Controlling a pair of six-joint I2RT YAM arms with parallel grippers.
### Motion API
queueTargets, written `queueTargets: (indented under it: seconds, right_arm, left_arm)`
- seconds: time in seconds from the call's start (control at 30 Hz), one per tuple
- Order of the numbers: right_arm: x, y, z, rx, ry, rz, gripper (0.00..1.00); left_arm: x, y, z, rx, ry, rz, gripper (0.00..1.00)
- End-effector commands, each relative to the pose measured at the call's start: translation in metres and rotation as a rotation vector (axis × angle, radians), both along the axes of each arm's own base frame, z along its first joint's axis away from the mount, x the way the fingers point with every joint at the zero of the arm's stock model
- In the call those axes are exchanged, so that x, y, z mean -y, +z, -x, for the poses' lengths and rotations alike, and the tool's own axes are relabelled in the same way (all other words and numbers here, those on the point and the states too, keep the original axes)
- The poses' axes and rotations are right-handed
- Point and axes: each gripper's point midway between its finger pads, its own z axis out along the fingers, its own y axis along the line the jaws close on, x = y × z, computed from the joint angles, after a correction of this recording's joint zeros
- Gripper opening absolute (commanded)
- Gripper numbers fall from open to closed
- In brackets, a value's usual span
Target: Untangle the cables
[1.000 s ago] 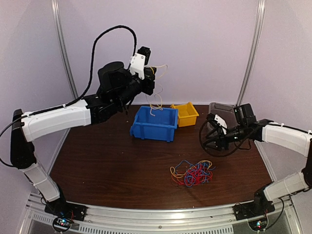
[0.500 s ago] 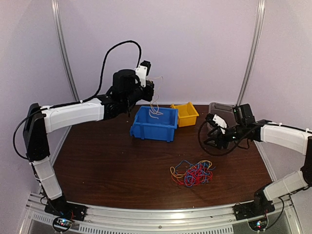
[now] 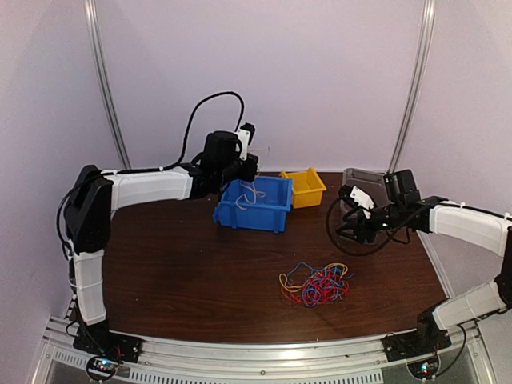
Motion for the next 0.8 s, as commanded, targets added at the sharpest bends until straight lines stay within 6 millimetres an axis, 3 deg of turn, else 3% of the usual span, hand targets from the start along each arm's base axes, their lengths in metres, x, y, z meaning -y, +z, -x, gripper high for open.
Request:
queueTargets:
  seconds: [0.0, 0.27, 0.33, 0.4, 0.57, 0.77]
  right_arm:
    - [0.003, 0.005, -0.002, 0.037, -0.007, 0.002, 0.53]
    - [0.003, 0.004, -0.001, 0.034, -0.004, 0.006, 0.53]
    - [0.003, 0.005, -0.001, 0.034, -0.003, 0.005, 0.53]
    - [0.003, 0.005, -0.001, 0.036, -0.002, 0.006, 0.53]
    - [0.002, 0.006, -0.001, 0.039, -0.001, 0.005, 0.53]
    - [0.003, 0.006, 0.000, 0.040, 0.000, 0.006, 0.53]
  left_arm:
    - [0.007, -0.006, -0.001, -0.024, -0.015, 0.028, 0.00]
    - [0.009, -0.035, -0.001, -0.087, -0.023, -0.014, 0.01]
    - [0.011, -0.037, -0.002, -0.094, -0.029, -0.024, 0.13]
    - [0.012, -0.034, -0.002, -0.092, -0.035, -0.029, 0.26]
    - [0.009, -0.013, -0.001, -0.074, -0.028, -0.026, 0.45]
    - [-0.003, 0.008, 0.018, -0.060, -0.051, -0.012, 0.49]
